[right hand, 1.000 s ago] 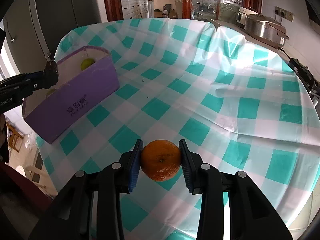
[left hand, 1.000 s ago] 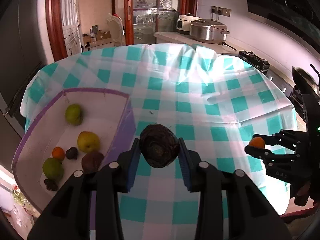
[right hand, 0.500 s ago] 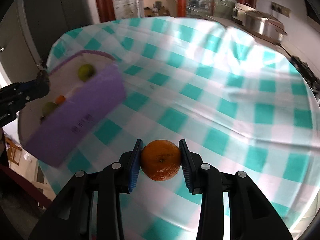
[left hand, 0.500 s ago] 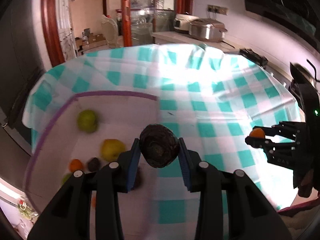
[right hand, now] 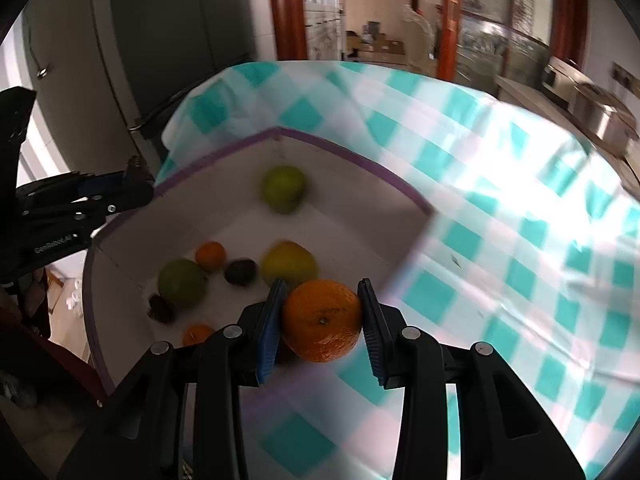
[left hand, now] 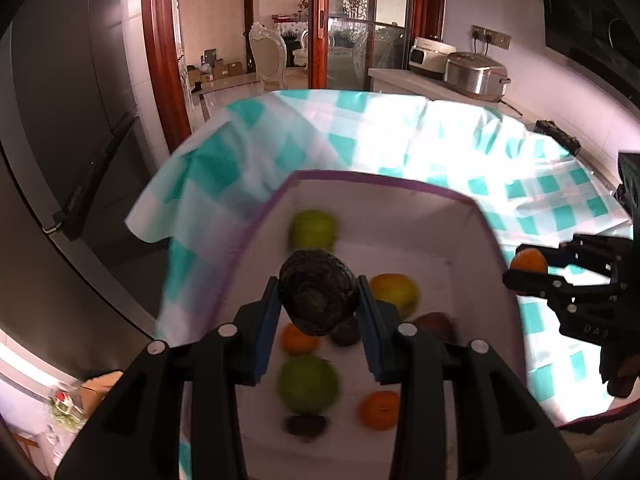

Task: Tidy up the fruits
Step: 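Carry the dark fruit and orange with both tools over the white box, then open both tools to drop the dark fruit and orange into the box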

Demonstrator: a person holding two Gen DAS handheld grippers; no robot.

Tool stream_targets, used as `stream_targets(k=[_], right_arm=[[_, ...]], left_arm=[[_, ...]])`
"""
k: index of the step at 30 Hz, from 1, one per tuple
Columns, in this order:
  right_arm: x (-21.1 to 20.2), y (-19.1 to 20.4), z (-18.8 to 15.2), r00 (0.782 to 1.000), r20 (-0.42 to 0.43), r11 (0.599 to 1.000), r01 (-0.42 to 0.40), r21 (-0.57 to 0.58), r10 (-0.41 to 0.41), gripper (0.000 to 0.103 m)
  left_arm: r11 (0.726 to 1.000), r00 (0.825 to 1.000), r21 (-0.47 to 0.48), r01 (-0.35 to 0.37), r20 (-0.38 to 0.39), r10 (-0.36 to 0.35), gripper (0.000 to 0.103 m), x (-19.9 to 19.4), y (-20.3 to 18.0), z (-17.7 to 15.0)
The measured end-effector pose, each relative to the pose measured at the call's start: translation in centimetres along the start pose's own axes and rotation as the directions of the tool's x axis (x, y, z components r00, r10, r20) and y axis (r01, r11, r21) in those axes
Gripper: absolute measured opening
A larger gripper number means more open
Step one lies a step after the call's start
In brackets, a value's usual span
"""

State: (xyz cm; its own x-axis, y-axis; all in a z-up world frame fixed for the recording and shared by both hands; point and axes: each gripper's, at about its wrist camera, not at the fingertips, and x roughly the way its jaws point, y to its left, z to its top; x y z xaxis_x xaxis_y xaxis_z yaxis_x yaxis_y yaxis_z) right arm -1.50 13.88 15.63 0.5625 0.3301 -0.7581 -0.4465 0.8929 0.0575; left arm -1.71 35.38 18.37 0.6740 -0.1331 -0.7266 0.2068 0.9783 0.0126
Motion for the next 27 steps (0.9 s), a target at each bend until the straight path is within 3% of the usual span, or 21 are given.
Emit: stream_targets(k=[7, 15, 23, 27], right_arm=[[4.3, 4.3, 1.5, 0.998, -0.062, 0.992, -0.035, -0.121, 0.027, 0.037], [7.4, 5.4, 0.4, 0.986, -0.165, 0.988, -0.037, -0.152, 0.012, 0.037], [8.3, 4.4, -0.8, 0.981, -0.192, 0.994, -0.013, -0.111, -0.008, 0.037], [8.2, 4.0, -0.8, 0.981, -0.191, 0.995, 0.016, -0.098, -0.035, 0.039]], left_arm=[[0.995, 0.993, 0.098, 0.017, -0.119, -0.005, 0.038, 3.3, 2.7, -0.7], [0.979, 0.966, 0.197, 0.049, -0.259, 0.004, 0.038, 6.6, 2.8, -3.2], [0.961, 0.963, 0.267, 0.074, -0.270, 0.001, 0.038, 7.8, 1.5, -3.7], [0.964, 0.966, 0.255, 0.077, -0.258, -0.009, 0.039, 7.8, 1.4, -3.5]])
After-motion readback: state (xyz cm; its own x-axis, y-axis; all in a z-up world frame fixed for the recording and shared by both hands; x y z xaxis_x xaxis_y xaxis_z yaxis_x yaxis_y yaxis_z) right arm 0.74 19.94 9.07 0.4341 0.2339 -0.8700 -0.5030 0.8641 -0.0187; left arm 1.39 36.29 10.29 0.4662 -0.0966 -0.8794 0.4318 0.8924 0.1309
